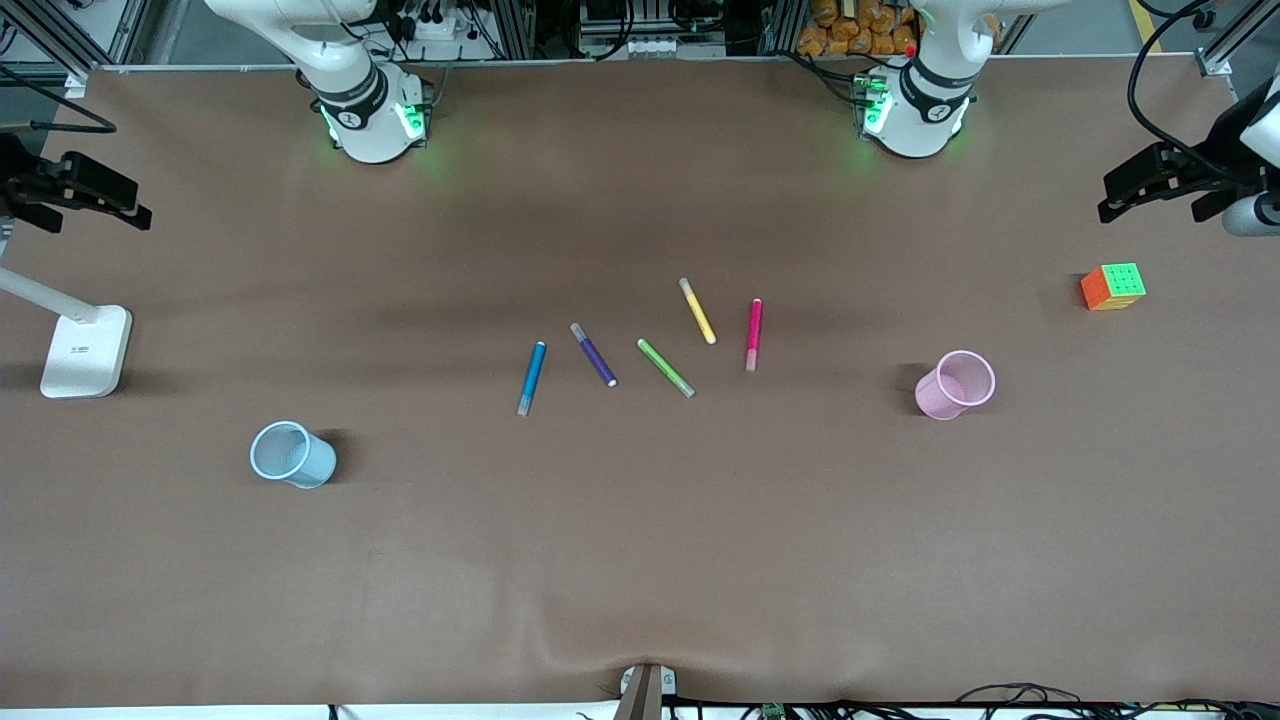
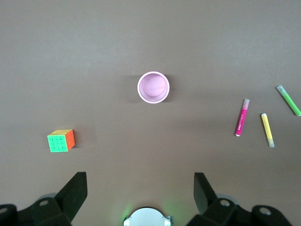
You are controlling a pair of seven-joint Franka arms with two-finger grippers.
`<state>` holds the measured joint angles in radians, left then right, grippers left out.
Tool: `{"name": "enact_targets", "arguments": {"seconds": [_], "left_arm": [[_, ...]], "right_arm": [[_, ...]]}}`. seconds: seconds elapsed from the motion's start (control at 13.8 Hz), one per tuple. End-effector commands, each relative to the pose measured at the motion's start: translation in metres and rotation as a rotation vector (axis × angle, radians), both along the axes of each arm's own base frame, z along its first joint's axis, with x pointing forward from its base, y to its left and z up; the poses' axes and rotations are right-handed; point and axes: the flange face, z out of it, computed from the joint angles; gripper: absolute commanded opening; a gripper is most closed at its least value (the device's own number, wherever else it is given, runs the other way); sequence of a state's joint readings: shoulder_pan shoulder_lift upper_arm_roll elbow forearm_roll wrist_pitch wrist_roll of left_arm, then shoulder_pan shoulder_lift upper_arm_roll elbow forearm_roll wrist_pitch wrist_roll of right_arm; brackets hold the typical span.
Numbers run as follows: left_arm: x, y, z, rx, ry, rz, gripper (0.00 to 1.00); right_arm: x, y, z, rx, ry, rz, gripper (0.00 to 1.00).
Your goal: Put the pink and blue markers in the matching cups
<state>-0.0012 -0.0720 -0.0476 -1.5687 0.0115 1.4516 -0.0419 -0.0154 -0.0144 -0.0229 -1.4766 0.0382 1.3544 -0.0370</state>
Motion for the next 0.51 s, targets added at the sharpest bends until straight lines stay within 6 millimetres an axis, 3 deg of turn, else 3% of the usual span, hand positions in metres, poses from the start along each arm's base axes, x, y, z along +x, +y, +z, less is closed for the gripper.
{"name": "enact_targets", "arguments": {"seconds": [0.0,0.44], "left_arm": [[-0.0007,-0.0045,0.0030,0.012,0.007,-0.016,1.00],[0.0021,-0.0077,0.0012,0.041,0.008,-0.029,1.00]], "right_arm": [[0.0003,-0.0011,0.0010,-0.003,0.006,0.000,1.00],[0.0003,-0.0020,0.0017,-0.003,0.004,-0.003,1.00]]}}
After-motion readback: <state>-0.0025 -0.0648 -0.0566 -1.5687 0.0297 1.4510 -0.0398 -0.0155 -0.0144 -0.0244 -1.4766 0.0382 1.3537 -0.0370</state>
